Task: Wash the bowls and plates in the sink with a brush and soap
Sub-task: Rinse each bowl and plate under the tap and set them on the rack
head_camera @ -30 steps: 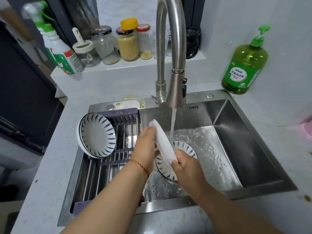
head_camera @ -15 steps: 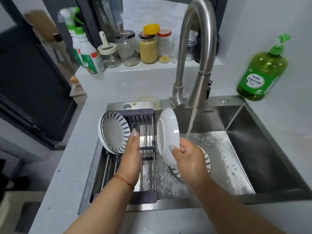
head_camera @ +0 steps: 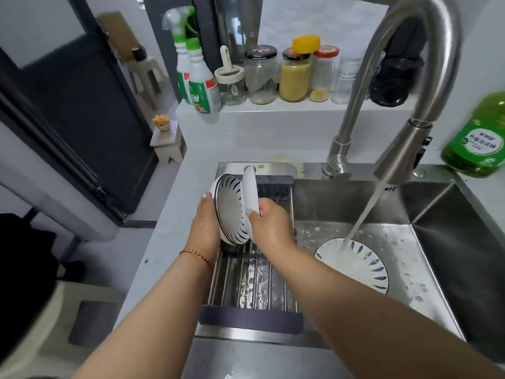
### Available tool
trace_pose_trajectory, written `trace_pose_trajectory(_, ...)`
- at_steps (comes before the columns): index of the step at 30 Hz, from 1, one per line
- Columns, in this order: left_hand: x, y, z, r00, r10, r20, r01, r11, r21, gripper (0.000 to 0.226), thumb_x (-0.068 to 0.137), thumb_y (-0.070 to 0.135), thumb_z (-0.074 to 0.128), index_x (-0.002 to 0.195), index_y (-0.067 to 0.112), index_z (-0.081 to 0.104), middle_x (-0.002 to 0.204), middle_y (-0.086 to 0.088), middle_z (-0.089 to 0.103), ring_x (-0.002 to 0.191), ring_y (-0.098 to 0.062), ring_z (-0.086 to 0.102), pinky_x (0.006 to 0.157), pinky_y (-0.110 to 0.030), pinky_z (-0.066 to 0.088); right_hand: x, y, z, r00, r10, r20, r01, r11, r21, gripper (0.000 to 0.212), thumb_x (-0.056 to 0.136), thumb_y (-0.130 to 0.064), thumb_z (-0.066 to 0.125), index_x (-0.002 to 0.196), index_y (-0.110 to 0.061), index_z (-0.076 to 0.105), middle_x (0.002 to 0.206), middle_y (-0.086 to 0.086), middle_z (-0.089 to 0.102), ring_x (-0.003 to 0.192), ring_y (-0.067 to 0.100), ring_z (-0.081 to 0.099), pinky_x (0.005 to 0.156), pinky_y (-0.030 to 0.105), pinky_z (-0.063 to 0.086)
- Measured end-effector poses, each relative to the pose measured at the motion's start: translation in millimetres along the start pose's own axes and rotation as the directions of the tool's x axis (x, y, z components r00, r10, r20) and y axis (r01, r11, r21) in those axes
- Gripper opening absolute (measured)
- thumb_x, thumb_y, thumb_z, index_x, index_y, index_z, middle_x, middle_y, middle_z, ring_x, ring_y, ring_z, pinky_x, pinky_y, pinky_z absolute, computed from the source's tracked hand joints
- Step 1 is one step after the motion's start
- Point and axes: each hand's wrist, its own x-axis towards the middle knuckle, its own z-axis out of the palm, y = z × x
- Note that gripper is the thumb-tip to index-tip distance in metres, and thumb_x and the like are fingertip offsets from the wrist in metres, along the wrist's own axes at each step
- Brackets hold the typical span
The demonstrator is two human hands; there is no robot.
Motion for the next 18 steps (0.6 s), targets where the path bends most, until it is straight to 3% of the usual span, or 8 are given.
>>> trace_pose_trajectory(1, 3, 0, -2, 1.000, -0.002, -0.005, 0.002, 1.000, 0.010, 0.040, 0.104, 0.046, 0.027, 0.136, 0.029, 0.044, 0.110, 0.017, 0.048, 0.085, 0.012, 0.047, 0.080, -0.011, 0.034, 5, -3, 7, 1.000, 0.012, 0.005, -0.011, 0.999, -0.050, 0.018, 0.096, -0.023, 0.049, 0.082, -0.013, 0.051, 0.076, 0.005, 0.057, 0.072, 0.026, 0.054, 0.056, 0.028, 0.036)
trace_pose_trajectory(3, 10, -2, -5, 1.000, -0.013, -0.020, 0.013, 1.000, 0.013, 0.046, 0.103, 0.047, 0.023, 0.140, 0.026, 0.043, 0.120, 0.013, 0.048, 0.097, 0.005, 0.048, 0.086, -0.014, 0.032, 15, -6, 21, 1.000, 0.026, 0.010, -0.024, 0.987, -0.157, 0.019, 0.097, -0.022, 0.047, 0.078, -0.018, 0.045, 0.072, 0.001, 0.052, 0.071, 0.025, 0.050, 0.053, 0.028, 0.032)
trace_pose_trajectory(5, 14, -3, -7, 1.000, 0.000, -0.023, 0.000, 1.000, 0.025, 0.049, 0.104, 0.047, 0.022, 0.143, 0.024, 0.041, 0.122, 0.012, 0.048, 0.101, 0.003, 0.046, 0.092, -0.019, 0.027, 23, -9, 33, 0.999, 0.041, 0.022, -0.035, 0.971, -0.236, 0.012, 0.097, -0.022, 0.045, 0.092, -0.015, 0.053, 0.084, 0.005, 0.061, 0.078, 0.027, 0.055, 0.059, 0.029, 0.038)
trace_pose_trajectory(7, 15, -5, -9, 1.000, 0.018, -0.007, -0.018, 1.000, 0.018, 0.046, 0.104, 0.045, 0.023, 0.140, 0.025, 0.042, 0.116, 0.015, 0.051, 0.092, 0.009, 0.047, 0.092, -0.020, 0.028, 27, -10, 45, 0.998, 0.051, 0.032, -0.041, 0.962, -0.269, 0.015, 0.097, -0.023, 0.045, 0.099, -0.012, 0.056, 0.091, 0.008, 0.063, 0.084, 0.030, 0.058, 0.066, 0.030, 0.042)
trace_pose_trajectory(12, 20, -13, -17, 1.000, 0.012, 0.008, -0.012, 0.999, 0.036, 0.054, 0.103, 0.048, 0.026, 0.148, 0.021, 0.036, 0.149, 0.006, 0.040, 0.126, -0.002, 0.039, 0.105, -0.024, 0.025, 33, -8, 68, 0.998, 0.052, 0.032, -0.045, 0.981, -0.188, 0.019, 0.096, -0.026, 0.048, 0.084, -0.014, 0.055, 0.082, 0.008, 0.062, 0.079, 0.029, 0.058, 0.066, 0.030, 0.044)
trace_pose_trajectory(14, 23, -16, -18, 1.000, 0.017, 0.005, -0.017, 0.999, 0.044, 0.055, 0.102, 0.049, 0.028, 0.149, 0.022, 0.035, 0.153, 0.005, 0.037, 0.134, -0.004, 0.035, 0.111, -0.027, 0.022, 34, -5, 70, 0.998, 0.054, 0.043, -0.045, 0.981, -0.187, 0.035, 0.097, -0.029, 0.047, 0.066, -0.016, 0.042, 0.068, 0.004, 0.053, 0.070, 0.026, 0.050, 0.058, 0.029, 0.035)
trace_pose_trajectory(16, 22, -17, -18, 0.999, 0.027, 0.019, -0.028, 0.998, 0.049, 0.054, 0.102, 0.049, 0.028, 0.149, 0.023, 0.035, 0.153, 0.006, 0.036, 0.136, -0.004, 0.034, 0.113, -0.028, 0.022, 34, 0, 71, 0.996, 0.069, 0.055, -0.059, 0.986, -0.158, 0.044, 0.097, -0.030, 0.047, 0.059, -0.015, 0.033, 0.057, -0.001, 0.041, 0.064, 0.024, 0.042, 0.053, 0.029, 0.029)
trace_pose_trajectory(18, 21, -18, -18, 0.998, 0.049, 0.027, -0.050, 0.998, 0.047, 0.051, 0.103, 0.046, 0.027, 0.148, 0.023, 0.036, 0.151, 0.007, 0.038, 0.132, -0.001, 0.035, 0.111, -0.025, 0.023, 35, 6, 73, 0.993, 0.086, 0.078, -0.077, 0.991, -0.105, 0.042, 0.098, -0.029, 0.046, 0.058, -0.016, 0.038, 0.054, -0.003, 0.040, 0.064, 0.022, 0.042, 0.053, 0.028, 0.029)
